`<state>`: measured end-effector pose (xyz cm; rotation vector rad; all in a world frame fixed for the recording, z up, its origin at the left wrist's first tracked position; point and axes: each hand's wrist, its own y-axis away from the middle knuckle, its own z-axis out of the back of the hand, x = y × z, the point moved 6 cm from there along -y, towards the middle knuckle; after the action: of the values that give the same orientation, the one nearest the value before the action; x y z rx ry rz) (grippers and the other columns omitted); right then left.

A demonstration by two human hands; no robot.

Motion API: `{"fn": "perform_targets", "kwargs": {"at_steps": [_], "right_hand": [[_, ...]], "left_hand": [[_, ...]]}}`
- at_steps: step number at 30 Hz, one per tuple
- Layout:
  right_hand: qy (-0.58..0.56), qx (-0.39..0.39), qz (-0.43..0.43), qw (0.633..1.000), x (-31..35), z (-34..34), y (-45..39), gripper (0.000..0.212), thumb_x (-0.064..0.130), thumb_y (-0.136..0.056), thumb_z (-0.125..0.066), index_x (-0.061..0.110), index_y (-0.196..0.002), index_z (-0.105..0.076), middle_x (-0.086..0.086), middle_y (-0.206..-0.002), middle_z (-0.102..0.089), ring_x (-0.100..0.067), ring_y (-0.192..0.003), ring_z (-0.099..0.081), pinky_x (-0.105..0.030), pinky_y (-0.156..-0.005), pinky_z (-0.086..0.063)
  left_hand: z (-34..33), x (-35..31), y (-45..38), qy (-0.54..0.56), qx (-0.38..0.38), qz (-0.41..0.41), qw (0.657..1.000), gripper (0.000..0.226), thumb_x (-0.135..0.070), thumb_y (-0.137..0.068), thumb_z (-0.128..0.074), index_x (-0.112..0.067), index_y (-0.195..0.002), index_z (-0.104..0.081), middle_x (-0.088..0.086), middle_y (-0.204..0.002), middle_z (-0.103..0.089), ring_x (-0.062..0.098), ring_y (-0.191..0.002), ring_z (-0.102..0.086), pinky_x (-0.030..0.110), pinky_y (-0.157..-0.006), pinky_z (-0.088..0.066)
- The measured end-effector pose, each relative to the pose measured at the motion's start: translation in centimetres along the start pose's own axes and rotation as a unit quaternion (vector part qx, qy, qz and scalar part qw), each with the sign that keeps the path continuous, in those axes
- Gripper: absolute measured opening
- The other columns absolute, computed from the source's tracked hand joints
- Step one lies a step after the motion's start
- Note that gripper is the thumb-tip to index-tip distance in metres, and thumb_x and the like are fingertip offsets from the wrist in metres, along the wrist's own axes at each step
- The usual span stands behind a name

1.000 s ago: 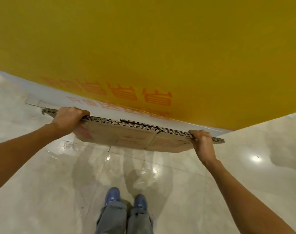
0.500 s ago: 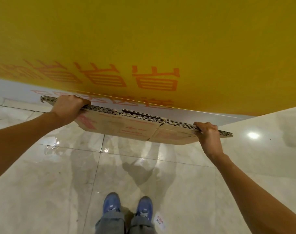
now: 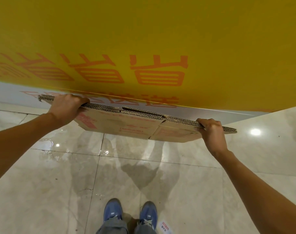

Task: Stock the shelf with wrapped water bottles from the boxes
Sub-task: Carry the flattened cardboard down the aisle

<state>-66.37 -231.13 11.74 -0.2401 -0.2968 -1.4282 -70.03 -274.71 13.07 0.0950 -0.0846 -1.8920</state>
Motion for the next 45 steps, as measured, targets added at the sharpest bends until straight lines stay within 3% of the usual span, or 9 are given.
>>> {"fn": "perform_targets", "kwargs": {"at_steps": [8,12,16,25,30,37,39,42,45], "right_hand": [[0.006,-0.015,0.014,1.0,0.0,-0.1,-2.1,0.029,-0.004,-0.069,-0.077,-0.001,-0.097,-0.071,-0.018,-0.084,-0.072,-0.037,-0.077,-0.063,-0.042,-0.075,-0.044],[0.019,-0.027,0.002,0.999,-0.2,0.2,-3.0,0.031,0.001,-0.071,-0.077,0.0,-0.101,-0.069,-0.018,-0.088,-0.069,-0.035,-0.084,-0.059,-0.04,-0.073,-0.045],[0.058,-0.091,-0.002,0.994,-0.2,1.5,-3.0,0.036,0.006,-0.072,-0.078,-0.003,-0.103,-0.065,-0.019,-0.094,-0.067,-0.037,-0.091,-0.058,-0.045,-0.078,-0.047],[0.153,-0.143,-0.061,0.976,-0.5,2.4,-2.4,0.025,0.012,-0.073,-0.077,0.0,-0.089,-0.062,-0.02,-0.086,-0.056,-0.037,-0.083,-0.052,-0.039,-0.071,-0.031],[0.115,-0.095,-0.137,0.979,-0.4,1.8,-2.0,0.009,0.004,-0.08,-0.069,-0.004,-0.082,-0.063,-0.022,-0.084,-0.062,-0.039,-0.081,-0.055,-0.044,-0.068,-0.042],[0.095,-0.127,-0.123,0.98,0.1,2.5,-0.5,0.009,0.001,-0.076,-0.071,-0.001,-0.083,-0.065,-0.019,-0.086,-0.062,-0.039,-0.082,-0.056,-0.041,-0.067,-0.044],[0.103,-0.134,-0.119,0.978,0.2,2.7,0.0,0.015,0.001,-0.074,-0.074,0.0,-0.083,-0.063,-0.019,-0.085,-0.061,-0.038,-0.08,-0.055,-0.042,-0.068,-0.044],[0.142,-0.11,-0.119,0.976,0.1,2.6,0.3,0.041,0.009,-0.068,-0.082,0.002,-0.099,-0.055,-0.018,-0.098,-0.057,-0.037,-0.09,-0.052,-0.045,-0.076,-0.041],[0.162,-0.048,-0.079,0.982,0.2,1.9,-0.2,0.071,0.015,-0.065,-0.084,0.005,-0.125,-0.048,-0.017,-0.126,-0.052,-0.036,-0.119,-0.045,-0.046,-0.099,-0.033]], "left_hand": [[0.3,0.3,-0.6,0.003,-0.005,0.021,1.0,0.021,-0.011,-0.075,-0.077,-0.007,-0.096,-0.072,0.019,-0.064,-0.065,0.035,-0.058,-0.061,0.028,-0.053,-0.033],[0.2,0.6,-1.2,-0.001,0.031,0.056,0.998,0.032,-0.021,-0.079,-0.074,-0.006,-0.106,-0.067,0.019,-0.076,-0.065,0.034,-0.07,-0.061,0.03,-0.056,-0.035],[1.6,0.4,-1.0,-0.003,-0.042,0.06,0.997,0.032,-0.014,-0.074,-0.077,0.004,-0.096,-0.062,0.024,-0.081,-0.06,0.037,-0.072,-0.058,0.037,-0.054,-0.041],[2.4,-0.3,-0.8,-0.081,-0.082,0.035,0.993,0.027,-0.003,-0.073,-0.075,0.003,-0.09,-0.056,0.022,-0.083,-0.055,0.036,-0.079,-0.052,0.038,-0.047,-0.038],[1.2,-0.8,-0.8,-0.06,-0.056,0.077,0.994,0.019,0.003,-0.077,-0.07,0.002,-0.085,-0.053,0.022,-0.076,-0.052,0.037,-0.066,-0.054,0.032,-0.045,-0.034],[1.5,-1.3,0.6,-0.031,-0.076,0.081,0.993,0.016,-0.004,-0.08,-0.068,0.002,-0.081,-0.053,0.02,-0.075,-0.053,0.038,-0.066,-0.054,0.035,-0.045,-0.038],[1.7,-1.1,1.0,-0.029,-0.078,0.097,0.992,0.021,-0.005,-0.078,-0.071,0.001,-0.083,-0.052,0.021,-0.078,-0.052,0.037,-0.069,-0.054,0.039,-0.045,-0.042],[2.1,-1.0,1.1,-0.04,-0.077,0.104,0.991,0.041,-0.008,-0.067,-0.08,0.001,-0.091,-0.049,0.022,-0.086,-0.049,0.037,-0.076,-0.05,0.042,-0.052,-0.041],[1.6,-1.1,0.4,-0.05,-0.048,0.058,0.996,0.07,-0.007,-0.057,-0.087,0.008,-0.114,-0.049,0.028,-0.103,-0.054,0.043,-0.094,-0.052,0.053,-0.084,-0.043]]}}
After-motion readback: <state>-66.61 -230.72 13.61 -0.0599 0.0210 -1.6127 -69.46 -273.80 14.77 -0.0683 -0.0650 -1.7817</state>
